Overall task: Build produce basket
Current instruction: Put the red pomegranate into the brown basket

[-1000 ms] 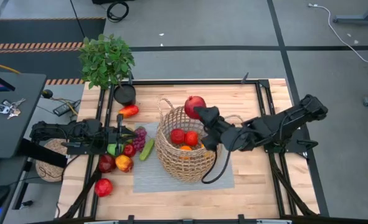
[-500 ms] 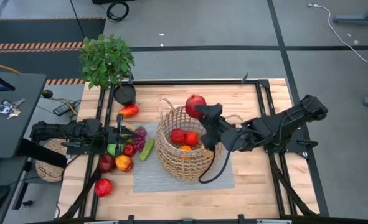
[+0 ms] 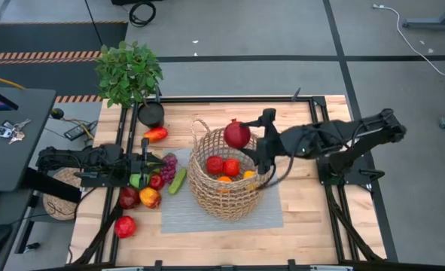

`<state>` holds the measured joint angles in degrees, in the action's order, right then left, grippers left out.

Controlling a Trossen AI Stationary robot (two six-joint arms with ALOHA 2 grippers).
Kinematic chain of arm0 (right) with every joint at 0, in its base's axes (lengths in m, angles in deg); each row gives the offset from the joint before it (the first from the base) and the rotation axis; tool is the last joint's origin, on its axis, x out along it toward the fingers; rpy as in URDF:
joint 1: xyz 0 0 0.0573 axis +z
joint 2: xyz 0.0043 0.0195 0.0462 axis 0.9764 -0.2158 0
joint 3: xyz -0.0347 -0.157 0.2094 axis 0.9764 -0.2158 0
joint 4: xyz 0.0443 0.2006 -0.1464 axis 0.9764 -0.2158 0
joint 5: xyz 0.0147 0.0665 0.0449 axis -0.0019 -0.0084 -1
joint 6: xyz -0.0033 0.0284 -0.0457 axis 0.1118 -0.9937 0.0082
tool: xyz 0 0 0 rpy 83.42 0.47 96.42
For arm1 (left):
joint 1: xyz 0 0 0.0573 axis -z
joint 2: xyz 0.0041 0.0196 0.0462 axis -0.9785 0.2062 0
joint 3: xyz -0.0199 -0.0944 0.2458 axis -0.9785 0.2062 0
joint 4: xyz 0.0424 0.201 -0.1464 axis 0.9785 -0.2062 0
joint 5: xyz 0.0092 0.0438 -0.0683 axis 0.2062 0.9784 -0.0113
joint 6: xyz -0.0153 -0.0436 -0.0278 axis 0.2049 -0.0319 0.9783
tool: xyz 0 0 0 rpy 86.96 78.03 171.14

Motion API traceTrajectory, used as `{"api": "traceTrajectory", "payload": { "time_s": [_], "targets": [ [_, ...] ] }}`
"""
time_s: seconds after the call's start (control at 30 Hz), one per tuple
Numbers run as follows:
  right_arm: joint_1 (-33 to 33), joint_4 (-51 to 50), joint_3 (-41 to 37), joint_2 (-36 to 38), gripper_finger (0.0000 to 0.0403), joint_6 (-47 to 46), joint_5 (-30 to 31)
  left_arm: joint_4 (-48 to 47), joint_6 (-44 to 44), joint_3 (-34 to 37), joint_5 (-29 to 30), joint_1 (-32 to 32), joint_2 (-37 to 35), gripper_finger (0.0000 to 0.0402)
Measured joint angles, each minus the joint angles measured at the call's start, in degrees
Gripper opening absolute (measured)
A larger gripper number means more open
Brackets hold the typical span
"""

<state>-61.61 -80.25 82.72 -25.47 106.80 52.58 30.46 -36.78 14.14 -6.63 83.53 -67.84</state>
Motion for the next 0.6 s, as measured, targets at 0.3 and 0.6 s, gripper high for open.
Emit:
{"api": "traceTrajectory", "payload": {
  "time_s": [0.3, 0.6],
  "targets": [
    [-5.1, 0.1, -1.2, 1.3, 0.0355, -20.2, -16.1, 0.0, 0.0, 0.0, 0.0, 0.0, 0.0, 0.0036],
    [-8.7, -1.1, -1.3, 1.3, 0.0355, -27.7, -22.0, 0.0, 0.0, 0.0, 0.0, 0.0, 0.0, 0.0028]
  ]
}}
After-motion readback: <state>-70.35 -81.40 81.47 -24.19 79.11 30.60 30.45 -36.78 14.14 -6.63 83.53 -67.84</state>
